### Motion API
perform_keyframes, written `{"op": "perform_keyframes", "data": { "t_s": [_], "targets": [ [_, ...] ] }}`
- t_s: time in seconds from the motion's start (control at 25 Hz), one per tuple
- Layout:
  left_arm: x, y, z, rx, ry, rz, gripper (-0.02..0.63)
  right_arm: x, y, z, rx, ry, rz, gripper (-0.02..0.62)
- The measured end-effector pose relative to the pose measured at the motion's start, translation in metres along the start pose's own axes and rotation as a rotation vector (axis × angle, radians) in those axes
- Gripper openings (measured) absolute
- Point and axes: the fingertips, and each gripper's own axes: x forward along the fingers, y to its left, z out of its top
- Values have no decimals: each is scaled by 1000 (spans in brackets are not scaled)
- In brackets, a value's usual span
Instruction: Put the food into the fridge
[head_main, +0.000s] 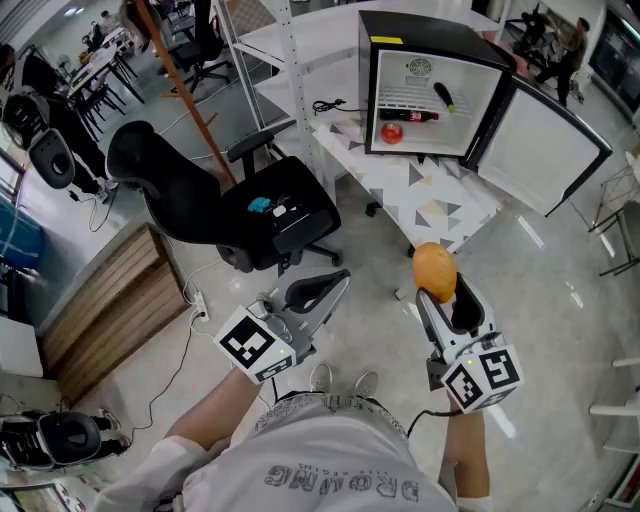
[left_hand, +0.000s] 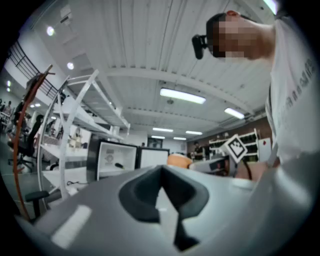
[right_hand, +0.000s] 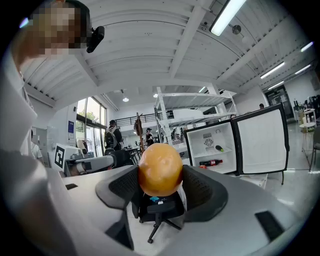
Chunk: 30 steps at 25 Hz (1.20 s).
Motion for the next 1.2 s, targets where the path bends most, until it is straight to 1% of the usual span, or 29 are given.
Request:
{"op": "perform_keyframes", "data": {
  "t_s": [0.48,0.92,1.2],
  "targets": [
    [20,-18,-5,13,15,25,6,-15,-25,3,46,-45,17,279],
    [47,-52,-7,26,10,60,6,-38,-42,7,41,-50,98,279],
    [53,-66,-11,36,13,88,6,-48,-56,2,64,-50,124,279]
  ]
}}
